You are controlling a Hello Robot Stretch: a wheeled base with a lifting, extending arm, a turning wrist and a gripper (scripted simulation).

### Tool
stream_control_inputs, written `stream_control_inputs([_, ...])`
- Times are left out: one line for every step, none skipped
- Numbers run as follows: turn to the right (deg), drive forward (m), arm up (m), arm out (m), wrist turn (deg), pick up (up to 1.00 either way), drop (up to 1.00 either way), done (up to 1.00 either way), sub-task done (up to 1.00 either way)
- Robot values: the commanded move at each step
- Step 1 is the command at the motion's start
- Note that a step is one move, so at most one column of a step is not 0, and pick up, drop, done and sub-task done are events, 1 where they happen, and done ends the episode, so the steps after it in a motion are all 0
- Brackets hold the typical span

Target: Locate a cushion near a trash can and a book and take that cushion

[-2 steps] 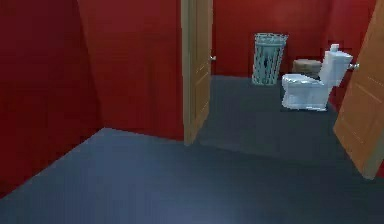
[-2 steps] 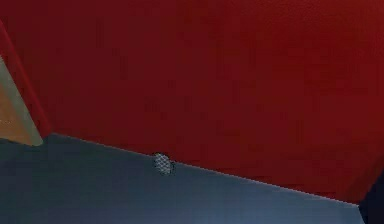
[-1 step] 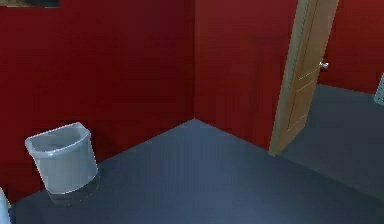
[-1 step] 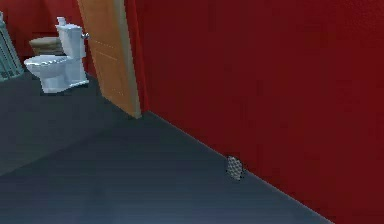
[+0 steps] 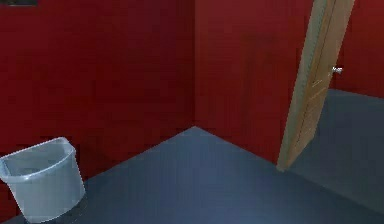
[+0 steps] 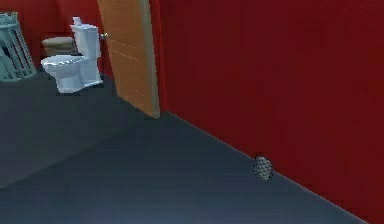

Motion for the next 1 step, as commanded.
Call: stream_control_inputs([-42.0,0.00,0.00,0.00,0.0,0.00,0.00,0.00,0.00])
